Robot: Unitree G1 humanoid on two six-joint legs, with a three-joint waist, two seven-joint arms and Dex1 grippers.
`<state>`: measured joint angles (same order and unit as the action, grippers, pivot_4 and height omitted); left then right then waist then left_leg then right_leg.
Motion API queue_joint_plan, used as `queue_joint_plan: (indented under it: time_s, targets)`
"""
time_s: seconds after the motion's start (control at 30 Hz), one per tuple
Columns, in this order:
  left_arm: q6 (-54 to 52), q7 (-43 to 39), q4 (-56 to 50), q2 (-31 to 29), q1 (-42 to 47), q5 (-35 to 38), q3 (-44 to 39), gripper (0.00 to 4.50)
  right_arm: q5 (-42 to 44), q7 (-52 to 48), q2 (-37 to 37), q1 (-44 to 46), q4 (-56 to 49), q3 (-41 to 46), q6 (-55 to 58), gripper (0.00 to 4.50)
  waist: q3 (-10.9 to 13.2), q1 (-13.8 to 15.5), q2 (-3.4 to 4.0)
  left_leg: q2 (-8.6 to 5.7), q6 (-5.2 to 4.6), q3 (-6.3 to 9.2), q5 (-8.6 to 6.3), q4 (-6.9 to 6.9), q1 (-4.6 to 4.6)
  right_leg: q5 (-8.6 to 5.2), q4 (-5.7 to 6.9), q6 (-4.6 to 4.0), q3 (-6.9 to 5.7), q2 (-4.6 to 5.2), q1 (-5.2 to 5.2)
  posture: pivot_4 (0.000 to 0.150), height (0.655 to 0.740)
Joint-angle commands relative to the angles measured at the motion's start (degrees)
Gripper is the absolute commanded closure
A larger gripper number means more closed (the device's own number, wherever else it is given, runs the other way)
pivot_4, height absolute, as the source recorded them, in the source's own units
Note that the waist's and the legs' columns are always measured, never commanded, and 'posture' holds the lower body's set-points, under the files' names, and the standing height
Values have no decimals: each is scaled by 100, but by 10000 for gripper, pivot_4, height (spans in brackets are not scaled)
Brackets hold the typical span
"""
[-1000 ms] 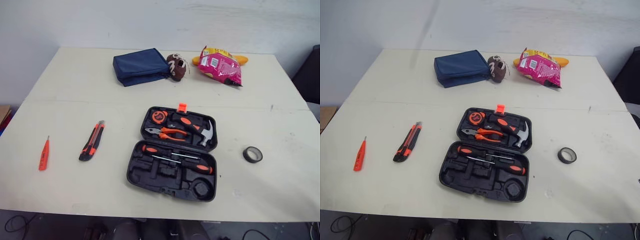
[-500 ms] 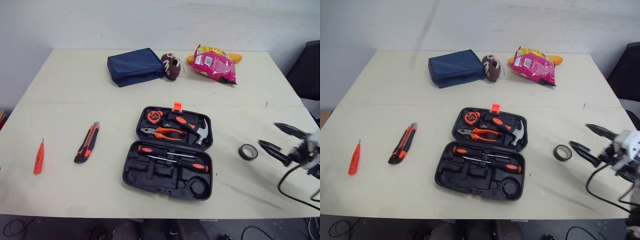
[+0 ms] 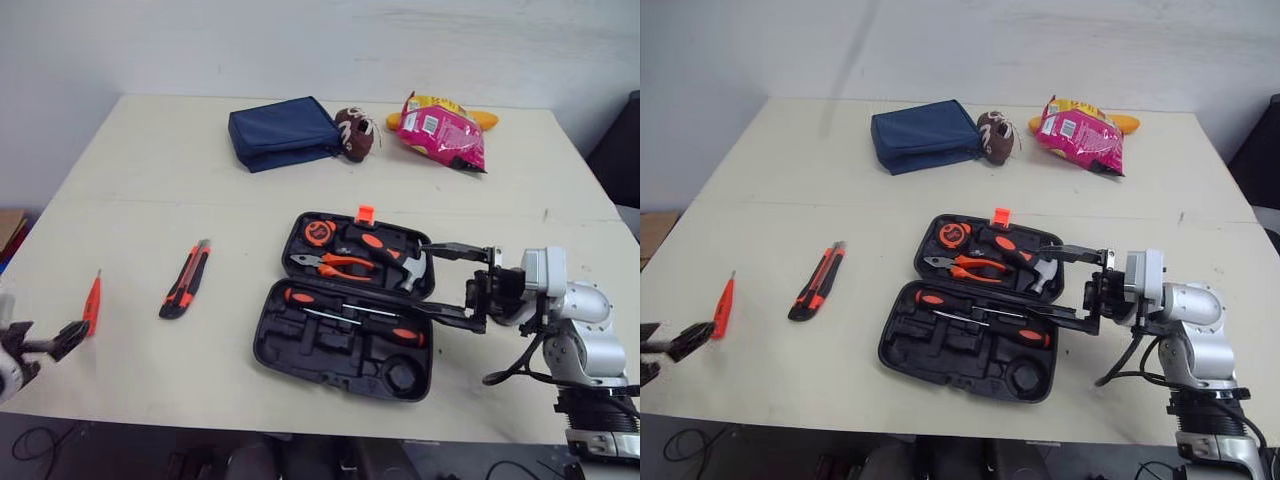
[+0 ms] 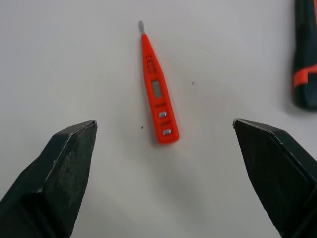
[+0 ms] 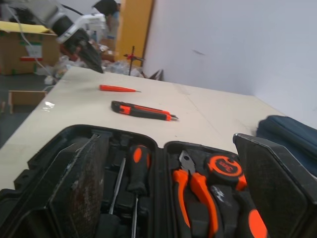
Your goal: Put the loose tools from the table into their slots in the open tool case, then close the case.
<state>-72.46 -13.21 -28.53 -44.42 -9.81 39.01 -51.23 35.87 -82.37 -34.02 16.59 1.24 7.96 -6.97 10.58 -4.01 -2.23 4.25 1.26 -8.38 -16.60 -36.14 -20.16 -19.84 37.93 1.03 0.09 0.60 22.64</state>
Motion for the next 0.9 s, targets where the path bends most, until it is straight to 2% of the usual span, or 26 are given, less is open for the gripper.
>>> queue_joint_plan:
  time_s: [0.03,0.17,0.4,0.63,0.83,0.9]
  targets:
    - [-1046,586,-96,89,784,-122,61,0,96,-142,24,48,-67,2,-36,2386,0,28,0,-1,0,-1,1,-2,1,0,2,0,1,0,0,1500,7400]
    - [-1568,918,191,172,1401,-554,393,0,78,-91,85,63,-55,-22,-37,2386,0,4,1,-1,15,-5,7,-3,1,0,1,0,4,0,1,1500,7400]
    - [-1307,819,1322,-36,2139,-1075,1417,0,-29,24,180,39,-137,-71,-107,2386,0,65,-1,-1,34,-5,16,-4,-3,-1,1,-1,3,-1,7,1500,7400]
    - [-1022,404,2060,-358,1984,-1348,1665,0,-122,250,234,-85,-490,-116,-113,2386,0,75,0,2,39,-8,13,2,-7,-3,1,-4,2,0,16,1500,7400]
    - [-1101,-146,2328,-467,1884,-1223,1960,0,-182,399,222,-187,-663,-127,-110,2386,0,74,1,-1,37,-9,13,-1,-5,-3,4,-4,2,7,14,1500,7400]
    - [-1092,-251,2355,-487,1851,-1234,2059,5462,-166,453,198,-261,-803,-122,-60,0,0,75,4,-1,37,-9,13,0,-4,-3,5,-4,2,7,14,1500,7400]
